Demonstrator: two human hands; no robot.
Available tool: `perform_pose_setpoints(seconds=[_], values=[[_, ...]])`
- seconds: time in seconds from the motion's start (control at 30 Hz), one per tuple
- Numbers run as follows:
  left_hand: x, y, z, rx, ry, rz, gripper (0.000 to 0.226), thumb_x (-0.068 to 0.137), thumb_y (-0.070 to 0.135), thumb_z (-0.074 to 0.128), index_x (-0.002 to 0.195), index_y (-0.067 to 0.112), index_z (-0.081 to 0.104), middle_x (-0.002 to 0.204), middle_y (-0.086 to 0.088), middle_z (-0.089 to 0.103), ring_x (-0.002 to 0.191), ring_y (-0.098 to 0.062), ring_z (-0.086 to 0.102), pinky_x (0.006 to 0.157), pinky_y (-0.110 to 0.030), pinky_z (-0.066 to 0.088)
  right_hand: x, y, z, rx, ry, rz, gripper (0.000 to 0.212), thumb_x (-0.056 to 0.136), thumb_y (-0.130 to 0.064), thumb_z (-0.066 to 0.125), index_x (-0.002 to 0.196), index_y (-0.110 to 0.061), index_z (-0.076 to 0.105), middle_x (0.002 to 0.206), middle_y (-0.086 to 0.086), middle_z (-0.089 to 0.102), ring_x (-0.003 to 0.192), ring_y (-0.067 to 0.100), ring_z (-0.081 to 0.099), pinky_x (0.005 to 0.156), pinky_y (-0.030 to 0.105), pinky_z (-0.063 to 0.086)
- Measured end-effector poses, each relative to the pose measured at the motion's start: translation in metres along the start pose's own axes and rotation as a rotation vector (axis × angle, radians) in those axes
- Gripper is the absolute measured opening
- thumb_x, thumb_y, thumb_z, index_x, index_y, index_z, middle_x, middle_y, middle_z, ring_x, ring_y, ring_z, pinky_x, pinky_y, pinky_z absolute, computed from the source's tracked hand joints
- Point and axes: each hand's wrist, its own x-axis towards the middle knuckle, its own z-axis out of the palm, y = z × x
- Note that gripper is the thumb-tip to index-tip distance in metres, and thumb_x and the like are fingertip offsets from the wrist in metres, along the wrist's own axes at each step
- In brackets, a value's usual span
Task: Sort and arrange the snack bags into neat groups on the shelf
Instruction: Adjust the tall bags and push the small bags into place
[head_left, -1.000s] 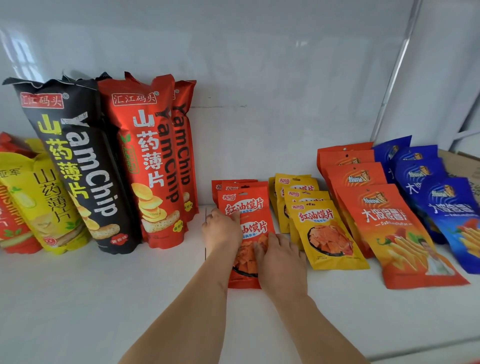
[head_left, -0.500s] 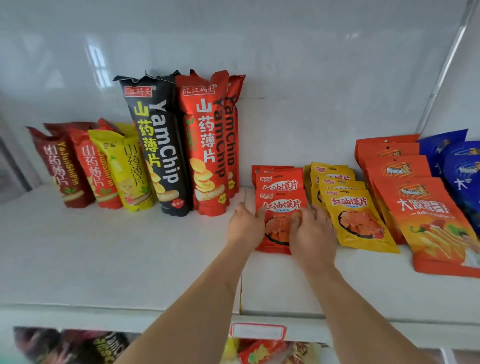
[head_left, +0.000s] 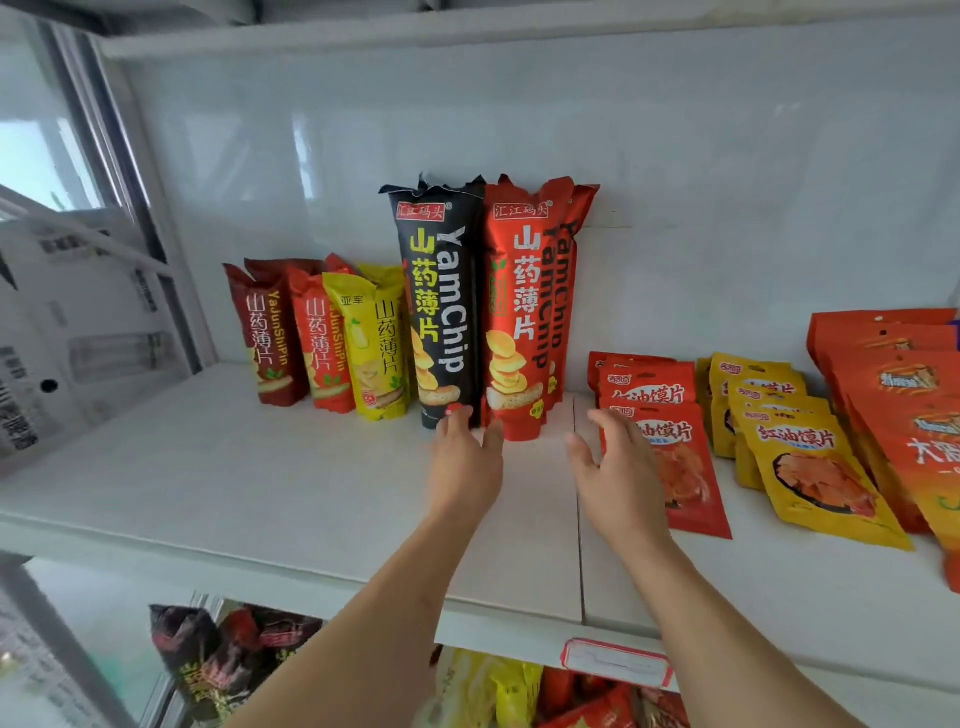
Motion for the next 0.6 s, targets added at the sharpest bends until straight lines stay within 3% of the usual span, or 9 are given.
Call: perform_pose_setpoints(seconds=[0.1, 0.2, 0.27, 0.43, 0.53, 0.6], values=[[0.023, -0.015, -0.022, -0.1, 0.118, 0.076, 0.04, 0.101, 0.032, 0.056, 0.136, 0.013, 0.053, 0.137, -0.006, 0.051, 0.127, -0.025, 0.05, 0.105, -0.036, 0.041, 0.016, -0.017, 0.021, 0.107, -0.042, 0.074, 0.051, 0.096, -0.046, 0.055, 0.138, -0.018, 0.049, 0.138, 0.0, 0.052, 0.128, 0.018, 0.048, 0.098, 0.029, 0.038], [0.047, -0.019, -0.041, -0.122, 0.213, 0.167, 0.046, 0.1, 0.03, 0.059, 0.14, 0.008, 0.049, 0.145, -0.006, 0.045, 0.135, -0.022, 0.039, 0.106, -0.025, 0.029, 0.036, -0.029, 0.045, 0.185, -0.024, 0.097, 0.052, 0.091, -0.057, 0.056, 0.134, -0.027, 0.051, 0.13, -0.006, 0.056, 0.123, 0.014, 0.052, 0.096, 0.027, 0.043], [0.064, -0.018, -0.047, -0.159, 0.236, 0.187, 0.055, 0.099, 0.032, 0.06, 0.145, 0.007, 0.043, 0.151, -0.007, 0.039, 0.141, -0.023, 0.033, 0.112, -0.03, 0.027, 0.047, -0.039, 0.057, 0.236, 0.011, 0.111, 0.055, 0.088, -0.058, 0.059, 0.134, -0.029, 0.05, 0.122, -0.011, 0.054, 0.115, 0.008, 0.051, 0.093, 0.03, 0.045], [0.094, -0.032, -0.046, -0.241, 0.121, 0.176, 0.08, 0.095, 0.045, 0.062, 0.157, 0.014, 0.023, 0.161, -0.003, 0.028, 0.149, -0.02, 0.025, 0.121, -0.045, 0.029, 0.062, -0.051, 0.086, 0.312, 0.068, 0.192, 0.075, 0.08, -0.052, 0.073, 0.141, -0.023, 0.042, 0.126, -0.005, 0.056, 0.112, 0.012, 0.057, 0.077, 0.023, 0.045], [0.109, -0.046, -0.043, -0.286, 0.038, 0.137, 0.087, 0.087, 0.059, 0.064, 0.156, 0.021, 0.025, 0.157, 0.002, 0.038, 0.144, -0.019, 0.037, 0.117, -0.045, 0.037, 0.069, -0.041, 0.104, 0.402, 0.05, 0.221, 0.082, 0.072, -0.056, 0.079, 0.139, -0.029, 0.04, 0.128, -0.007, 0.057, 0.115, 0.011, 0.059, 0.087, 0.029, 0.052], [0.118, -0.056, -0.041, -0.287, -0.047, 0.114, 0.093, 0.079, 0.07, 0.062, 0.153, 0.025, 0.029, 0.151, 0.005, 0.048, 0.138, -0.018, 0.048, 0.11, -0.048, 0.045, 0.071, -0.035, 0.11, 0.422, 0.038, 0.238, 0.086, 0.07, -0.058, 0.08, 0.139, -0.033, 0.036, 0.131, -0.009, 0.053, 0.119, 0.008, 0.054, 0.091, 0.028, 0.048]])
